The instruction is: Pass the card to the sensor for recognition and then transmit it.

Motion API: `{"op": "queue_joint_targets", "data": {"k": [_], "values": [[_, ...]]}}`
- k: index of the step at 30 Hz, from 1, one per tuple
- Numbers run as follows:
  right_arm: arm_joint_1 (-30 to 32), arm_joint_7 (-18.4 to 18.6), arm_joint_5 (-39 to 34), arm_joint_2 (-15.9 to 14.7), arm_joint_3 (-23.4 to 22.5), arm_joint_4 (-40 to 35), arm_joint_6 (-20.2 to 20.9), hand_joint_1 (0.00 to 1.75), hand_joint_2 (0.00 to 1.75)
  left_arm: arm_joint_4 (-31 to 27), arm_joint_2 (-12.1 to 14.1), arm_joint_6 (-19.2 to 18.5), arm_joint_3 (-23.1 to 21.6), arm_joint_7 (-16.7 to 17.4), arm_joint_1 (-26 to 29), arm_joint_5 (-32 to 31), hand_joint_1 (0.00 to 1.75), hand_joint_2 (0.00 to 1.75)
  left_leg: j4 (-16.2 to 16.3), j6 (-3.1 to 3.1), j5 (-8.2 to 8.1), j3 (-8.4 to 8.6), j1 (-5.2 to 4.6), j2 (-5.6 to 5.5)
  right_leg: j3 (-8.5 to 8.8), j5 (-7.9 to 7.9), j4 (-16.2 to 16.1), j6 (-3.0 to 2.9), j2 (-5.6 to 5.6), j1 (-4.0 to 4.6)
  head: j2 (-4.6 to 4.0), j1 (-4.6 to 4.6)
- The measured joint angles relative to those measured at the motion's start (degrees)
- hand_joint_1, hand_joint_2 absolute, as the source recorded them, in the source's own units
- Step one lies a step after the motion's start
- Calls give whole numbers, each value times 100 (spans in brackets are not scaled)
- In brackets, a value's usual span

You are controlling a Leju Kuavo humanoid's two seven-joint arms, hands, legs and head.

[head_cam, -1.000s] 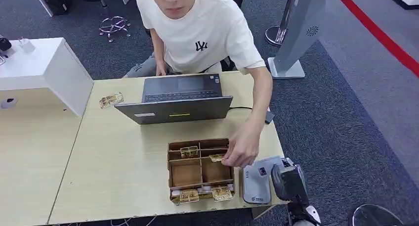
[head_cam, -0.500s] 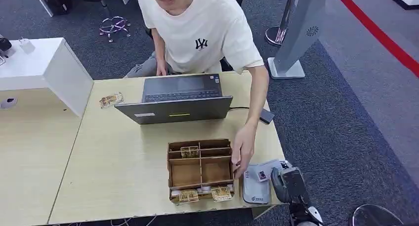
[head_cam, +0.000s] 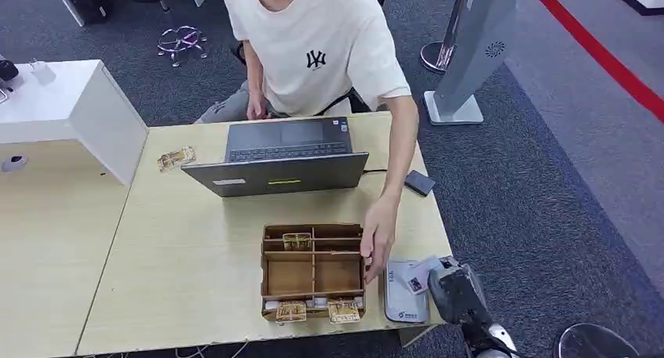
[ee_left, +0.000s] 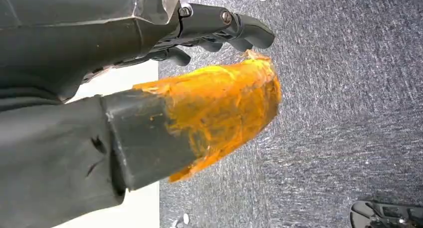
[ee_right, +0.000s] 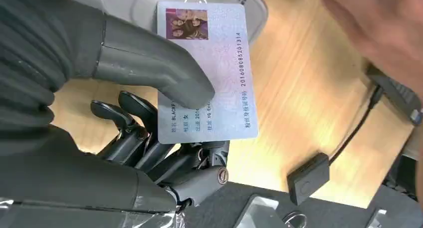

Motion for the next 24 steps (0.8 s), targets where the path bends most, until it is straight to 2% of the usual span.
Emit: {"op": "queue_joint_targets", "data": {"k": [6, 24], "values": [[56, 177, 323, -129, 190, -120, -205, 175, 175, 0, 0, 0, 52, 2, 0, 0, 0, 0, 0, 0, 0, 0, 0, 0, 0, 0, 0, 0, 0, 0, 0, 0], [112, 479, 835, -393, 632, -116, -430, 175, 175, 0, -2, 0, 107, 2, 0, -2, 0, 0, 0, 1, 0, 1, 0, 0, 1, 0, 0, 0, 0, 0, 0, 0]]}}
